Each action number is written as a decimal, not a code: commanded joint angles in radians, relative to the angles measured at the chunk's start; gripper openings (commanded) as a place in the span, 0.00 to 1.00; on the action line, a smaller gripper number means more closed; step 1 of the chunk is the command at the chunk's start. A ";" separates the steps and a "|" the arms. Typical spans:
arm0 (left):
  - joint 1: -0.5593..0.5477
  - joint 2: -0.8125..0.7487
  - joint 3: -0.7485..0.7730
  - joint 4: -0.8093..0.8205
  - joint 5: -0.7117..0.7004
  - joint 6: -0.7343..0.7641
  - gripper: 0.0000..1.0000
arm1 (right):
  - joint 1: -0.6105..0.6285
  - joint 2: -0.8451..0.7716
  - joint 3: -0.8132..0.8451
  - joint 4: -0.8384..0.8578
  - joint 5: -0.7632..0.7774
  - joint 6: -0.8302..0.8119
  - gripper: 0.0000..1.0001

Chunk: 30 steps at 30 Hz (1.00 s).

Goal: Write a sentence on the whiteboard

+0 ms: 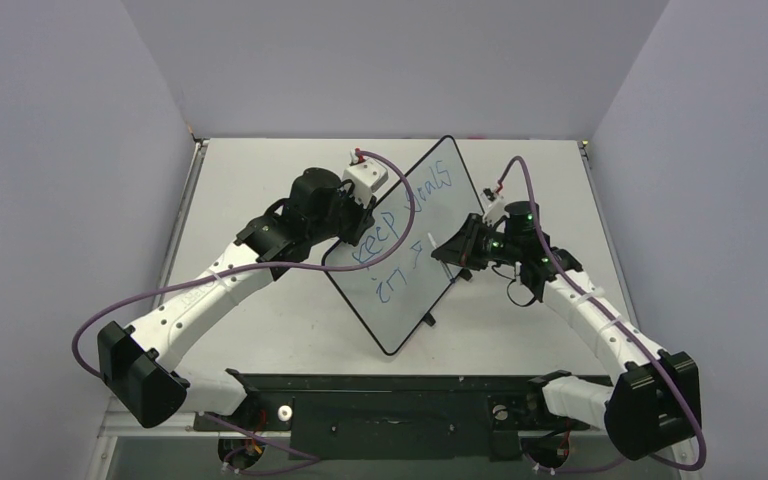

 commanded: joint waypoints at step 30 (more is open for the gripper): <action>-0.031 0.011 -0.025 -0.099 0.083 0.033 0.00 | -0.033 0.103 0.047 0.026 -0.074 0.110 0.00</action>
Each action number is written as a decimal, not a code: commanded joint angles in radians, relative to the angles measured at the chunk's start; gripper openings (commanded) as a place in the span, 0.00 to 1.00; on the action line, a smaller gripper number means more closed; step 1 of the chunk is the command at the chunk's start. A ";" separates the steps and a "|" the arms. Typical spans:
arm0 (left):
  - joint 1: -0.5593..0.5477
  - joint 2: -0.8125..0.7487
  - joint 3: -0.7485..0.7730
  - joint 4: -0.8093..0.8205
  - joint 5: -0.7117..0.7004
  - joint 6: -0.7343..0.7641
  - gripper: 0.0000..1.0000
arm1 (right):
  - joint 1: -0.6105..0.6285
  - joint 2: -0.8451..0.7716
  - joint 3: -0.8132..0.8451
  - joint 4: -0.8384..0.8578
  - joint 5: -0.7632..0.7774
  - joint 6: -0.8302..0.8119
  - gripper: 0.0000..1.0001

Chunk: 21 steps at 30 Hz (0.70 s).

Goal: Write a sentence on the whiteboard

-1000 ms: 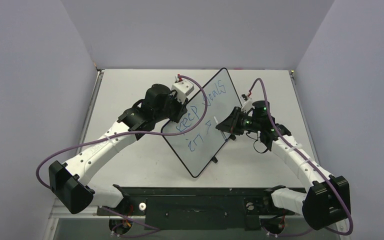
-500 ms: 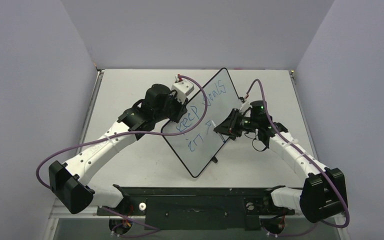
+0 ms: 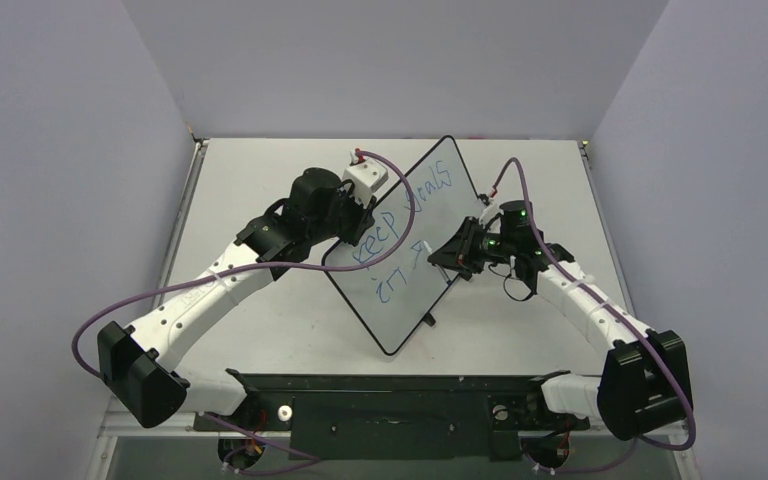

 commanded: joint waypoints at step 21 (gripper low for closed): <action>-0.032 0.011 -0.023 -0.100 0.082 0.033 0.00 | -0.029 0.051 -0.019 0.082 0.006 0.013 0.00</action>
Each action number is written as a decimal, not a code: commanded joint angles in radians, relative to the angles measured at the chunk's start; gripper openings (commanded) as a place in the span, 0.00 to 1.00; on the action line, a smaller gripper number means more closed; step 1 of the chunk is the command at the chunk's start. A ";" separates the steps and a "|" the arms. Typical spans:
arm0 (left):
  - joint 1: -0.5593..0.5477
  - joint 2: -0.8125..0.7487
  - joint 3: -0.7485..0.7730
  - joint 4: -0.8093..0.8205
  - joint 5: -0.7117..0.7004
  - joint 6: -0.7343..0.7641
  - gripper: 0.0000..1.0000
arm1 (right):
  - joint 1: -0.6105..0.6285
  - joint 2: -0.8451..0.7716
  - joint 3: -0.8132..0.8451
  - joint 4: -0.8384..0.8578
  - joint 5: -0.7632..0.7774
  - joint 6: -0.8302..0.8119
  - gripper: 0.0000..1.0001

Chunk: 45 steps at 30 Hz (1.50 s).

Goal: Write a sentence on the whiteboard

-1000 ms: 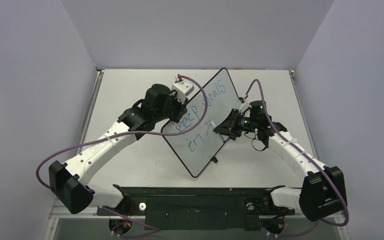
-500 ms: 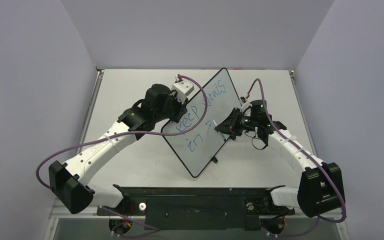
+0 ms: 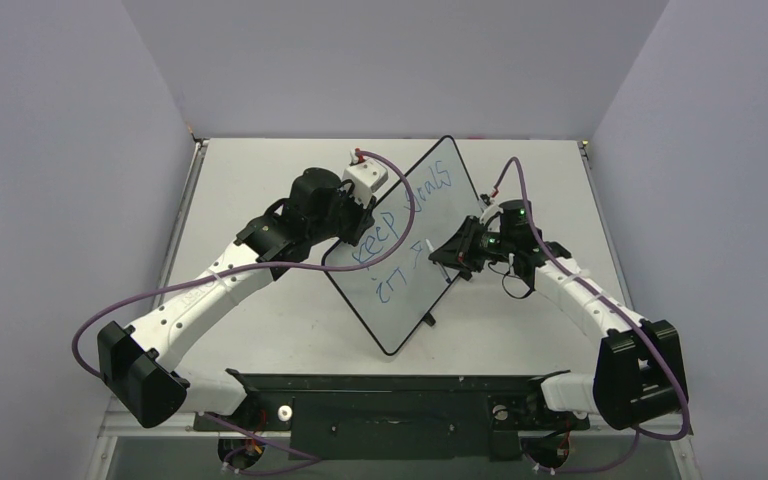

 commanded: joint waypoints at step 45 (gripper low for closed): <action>-0.036 0.006 -0.026 -0.099 0.077 0.033 0.00 | 0.049 0.018 0.103 0.058 -0.014 0.040 0.00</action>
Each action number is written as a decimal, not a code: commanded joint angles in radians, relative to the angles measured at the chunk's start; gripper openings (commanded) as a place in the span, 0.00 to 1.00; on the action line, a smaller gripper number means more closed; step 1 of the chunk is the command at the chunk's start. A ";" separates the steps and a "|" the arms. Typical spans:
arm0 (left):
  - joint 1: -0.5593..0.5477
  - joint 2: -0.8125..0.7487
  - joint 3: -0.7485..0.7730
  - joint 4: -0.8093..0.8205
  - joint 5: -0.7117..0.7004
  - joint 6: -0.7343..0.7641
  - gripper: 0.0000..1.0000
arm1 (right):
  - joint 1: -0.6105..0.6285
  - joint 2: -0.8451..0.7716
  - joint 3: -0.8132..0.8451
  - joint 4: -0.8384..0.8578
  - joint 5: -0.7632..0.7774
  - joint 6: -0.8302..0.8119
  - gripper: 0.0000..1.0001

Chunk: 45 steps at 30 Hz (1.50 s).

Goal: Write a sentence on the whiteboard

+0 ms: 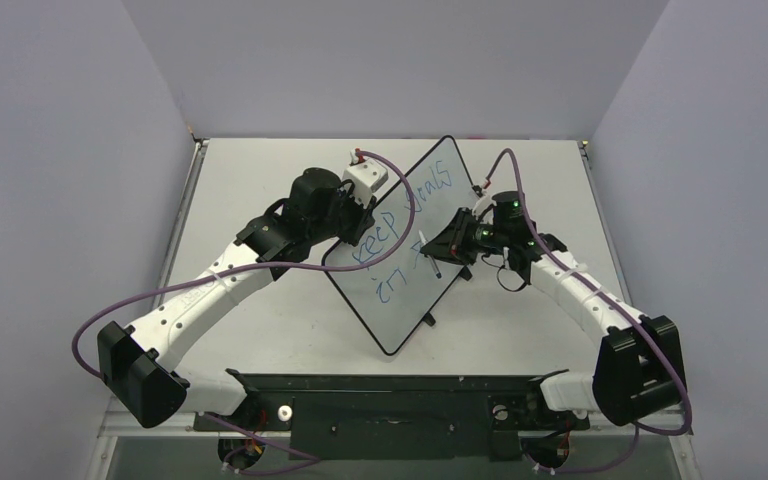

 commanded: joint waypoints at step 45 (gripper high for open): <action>-0.039 0.004 -0.028 -0.101 0.063 0.035 0.00 | -0.165 0.029 -0.074 0.272 -0.088 0.090 0.00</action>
